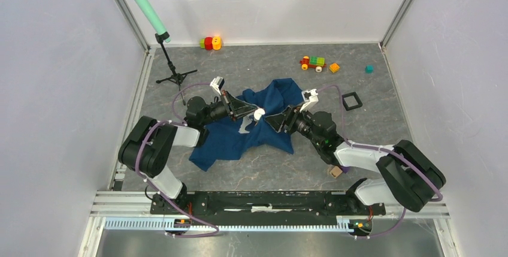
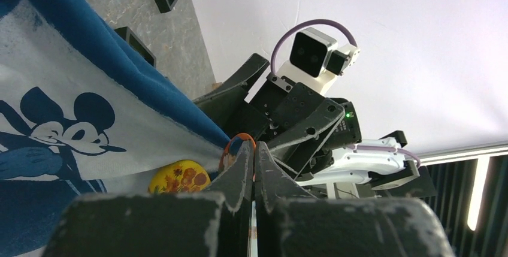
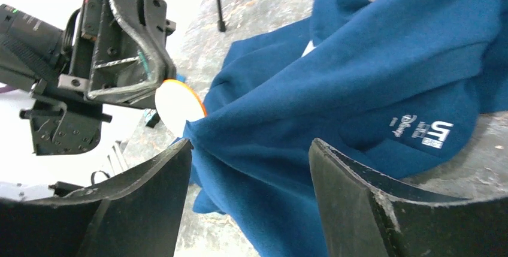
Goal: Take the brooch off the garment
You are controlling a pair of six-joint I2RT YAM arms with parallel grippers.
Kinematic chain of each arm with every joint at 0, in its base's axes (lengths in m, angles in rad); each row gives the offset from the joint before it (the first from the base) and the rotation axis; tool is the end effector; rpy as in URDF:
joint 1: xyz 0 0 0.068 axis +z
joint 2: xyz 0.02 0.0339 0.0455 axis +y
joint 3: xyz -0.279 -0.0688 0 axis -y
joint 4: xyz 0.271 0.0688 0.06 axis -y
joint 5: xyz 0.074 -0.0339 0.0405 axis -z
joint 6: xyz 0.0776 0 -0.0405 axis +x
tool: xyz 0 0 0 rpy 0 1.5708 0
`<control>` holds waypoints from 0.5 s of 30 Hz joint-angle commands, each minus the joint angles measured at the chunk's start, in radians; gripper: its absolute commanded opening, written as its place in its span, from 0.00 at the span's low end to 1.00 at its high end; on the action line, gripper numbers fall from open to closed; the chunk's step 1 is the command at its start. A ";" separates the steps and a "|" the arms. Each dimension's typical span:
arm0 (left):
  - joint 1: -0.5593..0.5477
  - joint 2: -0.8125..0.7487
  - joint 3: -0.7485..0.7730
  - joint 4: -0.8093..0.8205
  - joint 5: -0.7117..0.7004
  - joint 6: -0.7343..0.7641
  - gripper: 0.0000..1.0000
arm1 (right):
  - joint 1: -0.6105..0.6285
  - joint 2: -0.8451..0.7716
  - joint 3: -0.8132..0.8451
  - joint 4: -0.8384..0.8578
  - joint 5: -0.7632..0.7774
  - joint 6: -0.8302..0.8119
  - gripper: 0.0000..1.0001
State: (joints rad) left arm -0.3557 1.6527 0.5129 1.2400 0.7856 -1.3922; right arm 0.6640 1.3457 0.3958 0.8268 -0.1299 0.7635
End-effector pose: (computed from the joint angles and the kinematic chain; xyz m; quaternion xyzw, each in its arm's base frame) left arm 0.2985 -0.1694 0.1833 -0.0604 0.6790 -0.6902 0.2428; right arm 0.2411 0.2014 0.1814 -0.0058 0.7489 0.4694 0.4677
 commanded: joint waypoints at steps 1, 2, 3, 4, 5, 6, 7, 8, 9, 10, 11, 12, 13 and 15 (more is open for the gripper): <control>-0.007 -0.059 0.010 -0.067 0.019 0.096 0.02 | -0.003 0.049 0.038 0.099 -0.130 0.002 0.75; -0.009 -0.067 0.011 -0.083 0.026 0.107 0.02 | -0.004 0.063 0.038 0.127 -0.165 -0.002 0.73; -0.008 -0.075 0.013 -0.098 0.029 0.118 0.02 | -0.003 0.076 0.035 0.167 -0.199 0.001 0.72; -0.009 -0.081 0.012 -0.107 0.029 0.123 0.02 | -0.003 0.091 0.034 0.194 -0.226 0.011 0.70; -0.009 -0.085 0.013 -0.107 0.030 0.124 0.02 | -0.003 0.102 0.031 0.232 -0.246 0.024 0.69; -0.010 -0.085 0.014 -0.103 0.034 0.120 0.02 | -0.001 0.115 0.027 0.273 -0.267 0.035 0.68; -0.012 -0.086 0.015 -0.096 0.037 0.117 0.02 | -0.002 0.127 0.025 0.294 -0.276 0.048 0.68; -0.013 -0.085 0.016 -0.091 0.039 0.110 0.02 | -0.001 0.133 0.024 0.317 -0.281 0.055 0.68; -0.015 -0.084 0.018 -0.085 0.042 0.105 0.02 | -0.001 0.141 0.024 0.326 -0.281 0.058 0.67; -0.018 -0.083 0.017 -0.081 0.041 0.102 0.02 | -0.002 0.145 0.026 0.331 -0.280 0.059 0.65; -0.020 -0.083 0.018 -0.081 0.043 0.102 0.02 | -0.001 0.150 0.030 0.335 -0.279 0.060 0.63; -0.023 -0.082 0.017 -0.079 0.043 0.102 0.02 | -0.001 0.156 0.036 0.337 -0.280 0.063 0.59; -0.026 -0.081 0.016 -0.081 0.043 0.104 0.02 | -0.001 0.159 0.042 0.341 -0.284 0.066 0.55; -0.026 -0.079 0.010 -0.081 0.043 0.105 0.02 | -0.001 0.167 0.049 0.351 -0.290 0.078 0.45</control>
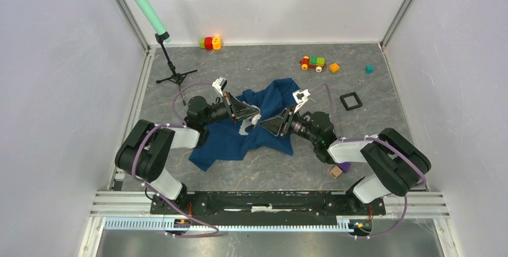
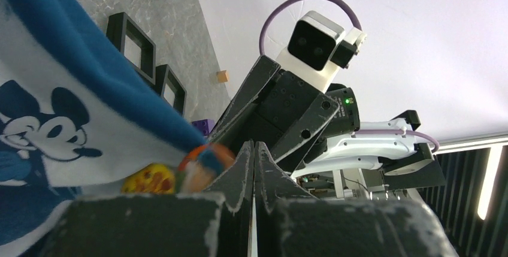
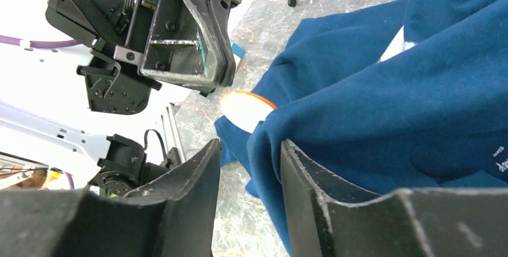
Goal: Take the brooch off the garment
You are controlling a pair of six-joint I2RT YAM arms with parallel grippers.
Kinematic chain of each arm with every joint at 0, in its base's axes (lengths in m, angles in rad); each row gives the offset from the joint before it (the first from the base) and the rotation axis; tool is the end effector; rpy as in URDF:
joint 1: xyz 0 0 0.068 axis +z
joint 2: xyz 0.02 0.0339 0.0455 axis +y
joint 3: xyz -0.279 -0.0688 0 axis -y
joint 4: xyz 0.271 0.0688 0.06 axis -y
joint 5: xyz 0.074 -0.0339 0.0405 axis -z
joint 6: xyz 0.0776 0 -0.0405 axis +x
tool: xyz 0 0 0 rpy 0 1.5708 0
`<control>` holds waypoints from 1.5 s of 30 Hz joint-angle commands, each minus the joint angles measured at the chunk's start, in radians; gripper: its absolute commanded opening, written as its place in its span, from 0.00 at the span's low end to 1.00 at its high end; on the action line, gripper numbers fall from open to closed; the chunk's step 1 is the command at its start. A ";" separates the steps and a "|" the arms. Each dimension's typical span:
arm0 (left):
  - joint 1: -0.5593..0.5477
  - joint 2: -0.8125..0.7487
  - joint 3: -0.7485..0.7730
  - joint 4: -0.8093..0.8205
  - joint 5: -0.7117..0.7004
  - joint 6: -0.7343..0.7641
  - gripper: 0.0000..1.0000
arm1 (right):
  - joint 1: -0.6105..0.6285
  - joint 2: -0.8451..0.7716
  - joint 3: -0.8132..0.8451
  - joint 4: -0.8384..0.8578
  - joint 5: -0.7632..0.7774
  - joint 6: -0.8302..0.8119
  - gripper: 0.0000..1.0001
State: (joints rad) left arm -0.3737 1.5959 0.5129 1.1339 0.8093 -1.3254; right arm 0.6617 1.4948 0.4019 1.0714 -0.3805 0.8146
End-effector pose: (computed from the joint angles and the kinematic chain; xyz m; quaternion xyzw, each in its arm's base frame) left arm 0.2908 -0.1744 0.1876 -0.0364 0.6936 -0.6795 0.2363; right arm 0.2369 0.2211 0.1755 -0.0783 0.7098 0.5622 0.4171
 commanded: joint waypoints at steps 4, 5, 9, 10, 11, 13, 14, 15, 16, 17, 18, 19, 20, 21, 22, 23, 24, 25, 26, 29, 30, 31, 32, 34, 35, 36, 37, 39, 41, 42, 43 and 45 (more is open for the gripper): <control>-0.010 -0.014 0.002 0.024 0.022 0.053 0.02 | 0.000 0.020 0.048 0.112 -0.038 0.032 0.13; -0.009 -0.013 0.003 0.008 0.024 0.066 0.02 | 0.000 0.020 0.048 0.104 -0.038 0.031 0.07; 0.006 -0.070 0.027 -0.234 0.018 0.253 0.16 | -0.001 -0.002 0.049 0.008 -0.037 -0.015 0.02; 0.006 -0.111 0.050 -0.404 -0.011 0.375 0.23 | -0.002 -0.014 0.048 -0.042 -0.034 -0.044 0.03; 0.002 -0.151 0.076 -0.564 -0.060 0.508 0.31 | -0.002 -0.033 0.049 -0.088 -0.031 -0.074 0.08; -0.020 -0.235 0.131 -0.883 -0.176 0.709 0.44 | -0.001 -0.072 0.053 -0.228 -0.012 -0.160 0.21; -0.032 -0.272 0.146 -0.974 -0.227 0.775 0.49 | 0.001 -0.093 0.056 -0.291 0.000 -0.204 0.27; -0.034 -0.299 0.155 -1.042 -0.273 0.821 0.54 | 0.006 -0.109 0.056 -0.353 0.013 -0.252 0.34; -0.035 -0.324 0.147 -1.078 -0.305 0.840 0.56 | 0.015 -0.126 0.053 -0.396 0.038 -0.293 0.41; -0.034 -0.347 0.139 -1.095 -0.327 0.847 0.58 | 0.028 -0.139 0.056 -0.449 0.067 -0.344 0.48; -0.035 -0.361 0.124 -1.099 -0.333 0.846 0.59 | 0.045 -0.146 0.060 -0.497 0.095 -0.391 0.53; -0.035 -0.368 0.109 -1.093 -0.334 0.836 0.59 | 0.065 -0.148 0.077 -0.552 0.137 -0.430 0.59; -0.035 -0.368 0.095 -1.085 -0.330 0.828 0.60 | 0.084 -0.140 0.098 -0.600 0.176 -0.465 0.62; -0.035 -0.364 0.085 -1.071 -0.323 0.816 0.60 | 0.098 -0.128 0.123 -0.631 0.201 -0.488 0.64; -0.035 -0.359 0.070 -1.058 -0.318 0.809 0.62 | 0.112 -0.116 0.143 -0.660 0.222 -0.507 0.67; -0.035 -0.356 0.058 -1.047 -0.317 0.807 0.64 | 0.125 -0.100 0.170 -0.685 0.236 -0.522 0.70; -0.035 -0.364 0.045 -1.042 -0.329 0.813 0.75 | 0.142 -0.088 0.196 -0.716 0.264 -0.540 0.76; -0.034 -0.388 0.017 -1.020 -0.360 0.814 0.89 | 0.161 -0.074 0.218 -0.742 0.294 -0.557 0.81; -0.034 -0.430 -0.009 -0.996 -0.396 0.811 0.99 | 0.178 -0.061 0.243 -0.771 0.331 -0.566 0.83; -0.034 -0.576 -0.082 -0.973 -0.549 0.785 1.00 | 0.220 -0.032 0.279 -0.797 0.395 -0.567 0.79; -0.034 -0.620 -0.102 -0.976 -0.621 0.764 1.00 | 0.227 -0.026 0.279 -0.790 0.403 -0.560 0.77; -0.033 -0.653 -0.115 -0.994 -0.719 0.705 1.00 | 0.231 -0.016 0.280 -0.789 0.415 -0.549 0.73; -0.033 -0.685 -0.120 -1.050 -0.815 0.629 1.00 | 0.231 -0.008 0.275 -0.787 0.428 -0.540 0.71; -0.026 -0.738 -0.128 -1.085 -0.828 0.653 1.00 | 0.232 0.001 0.265 -0.782 0.440 -0.531 0.69; -0.027 -0.755 -0.142 -1.050 -0.742 0.697 0.99 | 0.231 0.006 0.256 -0.775 0.432 -0.530 0.68; -0.028 -0.756 -0.145 -1.039 -0.717 0.695 0.96 | 0.231 0.009 0.250 -0.766 0.419 -0.527 0.67; -0.029 -0.744 -0.137 -1.050 -0.697 0.703 0.93 | 0.231 0.014 0.242 -0.760 0.409 -0.523 0.64; -0.031 -0.691 -0.103 -1.067 -0.617 0.732 0.83 | 0.231 0.021 0.232 -0.753 0.409 -0.510 0.53; -0.039 -0.621 -0.070 -1.079 -0.547 0.741 0.75 | 0.231 0.021 0.225 -0.740 0.407 -0.504 0.41; -0.046 -0.588 -0.059 -1.071 -0.517 0.744 0.73 | 0.230 0.019 0.224 -0.736 0.406 -0.500 0.33; -0.056 -0.564 -0.049 -1.062 -0.498 0.747 0.73 | 0.230 0.015 0.222 -0.733 0.408 -0.497 0.25; -0.070 -0.521 -0.026 -1.057 -0.472 0.757 0.71 | 0.230 0.004 0.218 -0.720 0.403 -0.496 0.05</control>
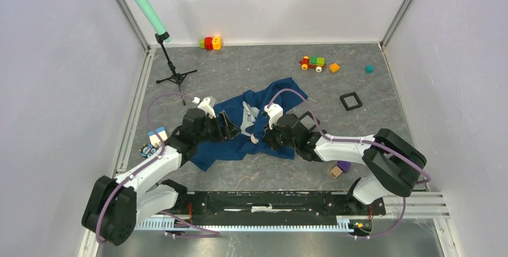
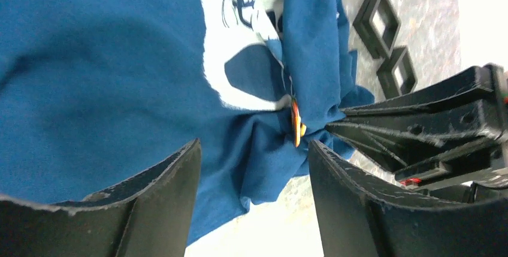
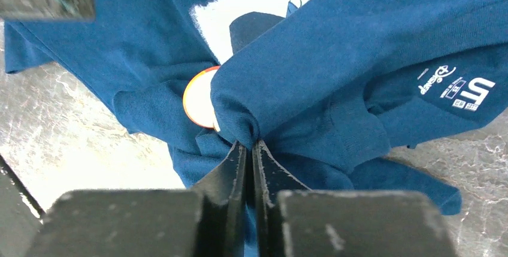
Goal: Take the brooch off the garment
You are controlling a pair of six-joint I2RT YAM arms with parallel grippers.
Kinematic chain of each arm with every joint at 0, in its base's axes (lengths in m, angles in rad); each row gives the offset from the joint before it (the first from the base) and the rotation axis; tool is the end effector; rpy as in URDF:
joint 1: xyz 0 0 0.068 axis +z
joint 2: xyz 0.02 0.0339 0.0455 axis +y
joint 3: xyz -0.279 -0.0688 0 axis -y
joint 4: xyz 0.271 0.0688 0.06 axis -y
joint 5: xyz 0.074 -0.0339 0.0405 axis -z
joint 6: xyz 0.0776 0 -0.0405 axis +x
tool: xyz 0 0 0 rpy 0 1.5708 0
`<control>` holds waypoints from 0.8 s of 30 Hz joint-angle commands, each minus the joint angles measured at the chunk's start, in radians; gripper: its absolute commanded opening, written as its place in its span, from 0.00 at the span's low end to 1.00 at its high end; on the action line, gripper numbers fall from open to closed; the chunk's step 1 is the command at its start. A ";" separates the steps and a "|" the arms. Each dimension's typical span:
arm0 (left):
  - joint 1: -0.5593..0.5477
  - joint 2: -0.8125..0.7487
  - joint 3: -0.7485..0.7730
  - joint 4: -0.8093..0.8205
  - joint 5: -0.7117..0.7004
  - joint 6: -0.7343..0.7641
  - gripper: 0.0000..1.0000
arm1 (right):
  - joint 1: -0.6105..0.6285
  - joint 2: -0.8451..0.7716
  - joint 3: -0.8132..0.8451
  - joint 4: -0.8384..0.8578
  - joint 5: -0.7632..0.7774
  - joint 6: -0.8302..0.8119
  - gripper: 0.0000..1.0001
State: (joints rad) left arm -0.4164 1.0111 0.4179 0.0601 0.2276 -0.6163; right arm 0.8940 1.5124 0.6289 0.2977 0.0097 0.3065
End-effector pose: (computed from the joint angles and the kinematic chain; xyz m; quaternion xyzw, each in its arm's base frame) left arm 0.2297 -0.1208 0.1722 -0.0301 0.8641 -0.3290 0.3798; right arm 0.2188 0.2711 0.1368 -0.2529 0.8441 0.2635 0.3926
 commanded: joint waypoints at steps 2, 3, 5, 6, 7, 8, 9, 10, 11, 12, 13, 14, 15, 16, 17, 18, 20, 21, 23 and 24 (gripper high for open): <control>-0.045 0.097 0.091 0.020 0.124 0.061 0.69 | -0.002 -0.026 -0.012 0.060 0.014 0.015 0.00; -0.058 0.110 0.102 0.020 0.128 0.069 0.68 | -0.003 -0.030 -0.016 0.068 0.010 0.015 0.00; -0.087 0.135 0.126 0.016 0.133 0.090 0.66 | -0.002 -0.041 -0.021 0.077 0.002 0.017 0.00; -0.103 0.151 0.138 0.005 0.132 0.100 0.64 | -0.003 -0.044 -0.021 0.081 -0.002 0.019 0.00; -0.121 0.169 0.156 -0.008 0.127 0.114 0.64 | -0.003 -0.044 -0.021 0.081 -0.006 0.021 0.00; -0.138 0.188 0.172 -0.022 0.121 0.125 0.62 | -0.002 -0.046 -0.021 0.082 -0.007 0.023 0.00; -0.150 0.203 0.182 -0.033 0.114 0.131 0.59 | -0.002 -0.048 -0.021 0.082 -0.007 0.023 0.00; -0.159 0.222 0.193 -0.045 0.105 0.135 0.56 | -0.002 -0.051 -0.021 0.083 -0.007 0.026 0.00; -0.164 0.237 0.198 -0.051 0.100 0.136 0.54 | -0.002 -0.054 -0.022 0.084 -0.007 0.028 0.00; -0.165 0.248 0.200 -0.052 0.093 0.135 0.52 | -0.002 -0.055 -0.023 0.085 -0.007 0.031 0.00; -0.166 0.255 0.196 -0.045 0.088 0.132 0.51 | -0.003 -0.059 -0.023 0.085 -0.007 0.032 0.00; -0.167 0.262 0.192 -0.035 0.086 0.128 0.50 | -0.003 -0.061 -0.022 0.086 -0.007 0.034 0.00; -0.167 0.267 0.188 -0.028 0.085 0.124 0.48 | -0.003 -0.063 -0.021 0.086 -0.007 0.034 0.00; -0.167 0.272 0.187 -0.024 0.083 0.122 0.46 | -0.002 -0.065 -0.021 0.086 -0.007 0.035 0.00; -0.167 0.280 0.187 -0.022 0.080 0.118 0.45 | -0.003 -0.067 -0.021 0.086 -0.007 0.034 0.00; -0.166 0.288 0.191 -0.022 0.078 0.118 0.43 | -0.003 -0.068 -0.021 0.086 -0.007 0.034 0.00; -0.167 0.305 0.196 -0.022 0.079 0.115 0.39 | -0.003 -0.072 -0.023 0.085 -0.007 0.034 0.00; -0.167 0.313 0.199 -0.020 0.080 0.113 0.36 | -0.002 -0.074 -0.023 0.086 -0.007 0.034 0.00; -0.166 0.329 0.204 -0.010 0.089 0.108 0.33 | -0.003 -0.077 -0.024 0.086 -0.007 0.036 0.00; -0.167 0.335 0.205 -0.004 0.099 0.103 0.33 | -0.003 -0.079 -0.025 0.086 -0.007 0.037 0.00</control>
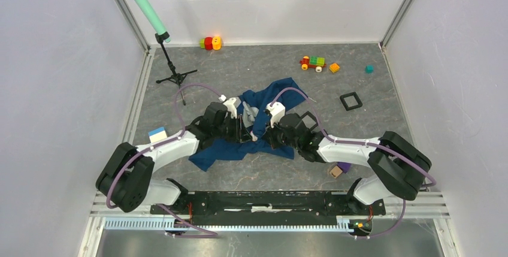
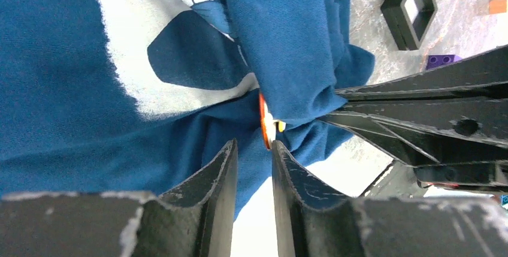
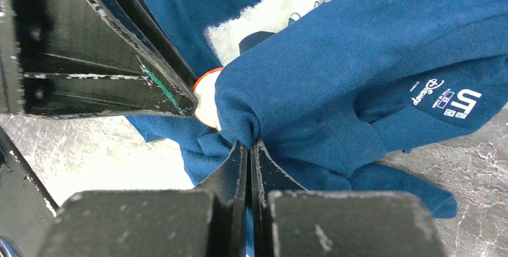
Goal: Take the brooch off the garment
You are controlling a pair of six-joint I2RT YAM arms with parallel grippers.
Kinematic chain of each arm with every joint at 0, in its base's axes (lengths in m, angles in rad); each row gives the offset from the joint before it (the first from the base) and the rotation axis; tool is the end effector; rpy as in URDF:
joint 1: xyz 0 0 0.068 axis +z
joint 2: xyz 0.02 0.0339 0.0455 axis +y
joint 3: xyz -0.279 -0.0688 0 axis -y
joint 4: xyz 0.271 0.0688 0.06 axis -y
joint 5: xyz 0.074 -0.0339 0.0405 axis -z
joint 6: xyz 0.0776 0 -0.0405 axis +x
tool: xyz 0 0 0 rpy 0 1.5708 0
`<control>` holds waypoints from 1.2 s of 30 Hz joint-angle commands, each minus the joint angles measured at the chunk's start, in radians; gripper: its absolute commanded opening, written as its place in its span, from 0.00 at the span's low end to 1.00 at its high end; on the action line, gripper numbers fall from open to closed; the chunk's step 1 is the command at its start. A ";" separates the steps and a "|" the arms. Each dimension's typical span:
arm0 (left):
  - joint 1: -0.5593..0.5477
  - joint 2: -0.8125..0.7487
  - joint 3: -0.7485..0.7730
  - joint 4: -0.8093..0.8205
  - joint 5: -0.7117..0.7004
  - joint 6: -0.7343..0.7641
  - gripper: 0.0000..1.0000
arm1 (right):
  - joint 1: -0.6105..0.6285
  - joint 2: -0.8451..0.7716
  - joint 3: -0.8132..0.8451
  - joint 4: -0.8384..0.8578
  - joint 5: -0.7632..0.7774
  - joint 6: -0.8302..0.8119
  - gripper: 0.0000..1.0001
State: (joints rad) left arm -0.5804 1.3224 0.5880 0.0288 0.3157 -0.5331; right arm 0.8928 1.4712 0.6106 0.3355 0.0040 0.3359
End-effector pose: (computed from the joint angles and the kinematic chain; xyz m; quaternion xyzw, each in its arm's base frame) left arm 0.2420 -0.1875 0.1510 0.0871 0.8948 -0.3399 0.2761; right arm 0.2170 0.2690 0.1488 -0.2372 0.8333 0.2864 0.4090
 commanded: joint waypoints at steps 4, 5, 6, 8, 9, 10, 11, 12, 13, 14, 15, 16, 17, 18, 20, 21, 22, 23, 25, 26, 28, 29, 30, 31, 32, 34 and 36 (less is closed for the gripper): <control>-0.003 0.054 0.040 0.052 0.047 0.009 0.16 | -0.001 -0.042 -0.008 0.049 -0.001 0.010 0.00; -0.003 0.058 0.043 0.052 0.048 0.009 0.07 | -0.002 -0.044 -0.009 0.048 -0.001 0.010 0.00; -0.003 0.060 0.043 0.051 0.045 0.009 0.02 | -0.002 -0.047 -0.009 0.048 -0.001 0.012 0.00; -0.002 0.048 0.040 0.052 0.038 0.010 0.02 | -0.001 -0.053 -0.011 0.040 -0.001 0.012 0.00; -0.002 0.038 0.038 0.051 0.037 0.013 0.02 | -0.001 -0.055 -0.008 0.029 0.004 0.010 0.00; -0.002 0.030 0.040 0.045 0.039 0.016 0.02 | -0.004 -0.055 0.000 0.007 0.020 0.004 0.00; -0.002 0.019 0.048 0.028 0.039 0.022 0.02 | -0.007 -0.057 0.010 -0.010 0.034 -0.002 0.00; -0.004 0.013 0.056 0.011 0.040 0.026 0.02 | -0.013 -0.063 0.016 -0.022 0.037 -0.012 0.00; -0.003 0.002 0.065 -0.014 0.041 0.030 0.02 | -0.017 -0.069 0.020 -0.028 0.036 -0.021 0.00; -0.002 -0.007 0.076 -0.040 0.041 0.034 0.02 | -0.023 -0.077 0.025 -0.035 0.033 -0.029 0.00; -0.002 -0.016 0.083 -0.062 0.037 0.034 0.02 | -0.028 -0.088 0.029 -0.040 0.026 -0.036 0.00; -0.003 -0.029 0.086 -0.072 0.033 0.033 0.03 | -0.034 -0.094 0.033 -0.041 0.010 -0.043 0.00; -0.003 -0.041 0.085 -0.075 0.028 0.032 0.10 | -0.038 -0.101 0.037 -0.040 -0.001 -0.045 0.00; -0.002 -0.054 0.082 -0.073 0.027 0.032 0.23 | -0.039 -0.105 0.041 -0.042 -0.002 -0.043 0.00; -0.002 -0.074 0.061 -0.035 0.038 0.023 0.38 | -0.045 -0.111 0.049 -0.043 -0.049 -0.027 0.00; -0.002 -0.084 0.047 0.002 0.044 0.015 0.40 | -0.049 -0.113 0.050 -0.041 -0.063 -0.016 0.00; -0.003 -0.092 0.034 0.033 0.051 0.004 0.42 | -0.052 -0.115 0.052 -0.035 -0.080 0.000 0.00; -0.003 -0.103 0.015 0.074 0.052 -0.009 0.45 | -0.059 -0.116 0.055 -0.031 -0.094 0.021 0.00; -0.002 -0.131 -0.032 0.169 0.057 -0.037 0.46 | -0.072 -0.121 0.057 -0.022 -0.123 0.070 0.00; -0.003 -0.151 -0.058 0.218 0.057 -0.049 0.47 | -0.080 -0.126 0.056 -0.014 -0.135 0.097 0.00; -0.002 -0.179 -0.093 0.284 0.047 -0.065 0.49 | -0.093 -0.140 0.048 0.010 -0.163 0.140 0.00; -0.002 -0.188 -0.096 0.279 0.030 -0.064 0.49 | -0.099 -0.144 0.042 0.029 -0.182 0.156 0.01; -0.002 -0.191 -0.093 0.263 0.018 -0.058 0.49 | -0.101 -0.149 0.038 0.046 -0.195 0.166 0.01; -0.003 -0.191 -0.087 0.249 0.014 -0.049 0.48 | -0.104 -0.150 0.038 0.052 -0.204 0.176 0.02; -0.003 -0.190 -0.082 0.237 0.010 -0.043 0.48 | -0.104 -0.150 0.041 0.055 -0.211 0.182 0.02; -0.003 -0.189 -0.084 0.233 0.004 -0.044 0.46 | -0.107 -0.146 0.044 0.059 -0.223 0.192 0.02; -0.003 -0.190 -0.092 0.246 -0.001 -0.047 0.46 | -0.109 -0.140 0.044 0.069 -0.236 0.199 0.02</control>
State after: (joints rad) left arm -0.5804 1.1507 0.4980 0.2108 0.3389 -0.5591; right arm 0.7879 1.3491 0.6224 0.3279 -0.1703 0.4850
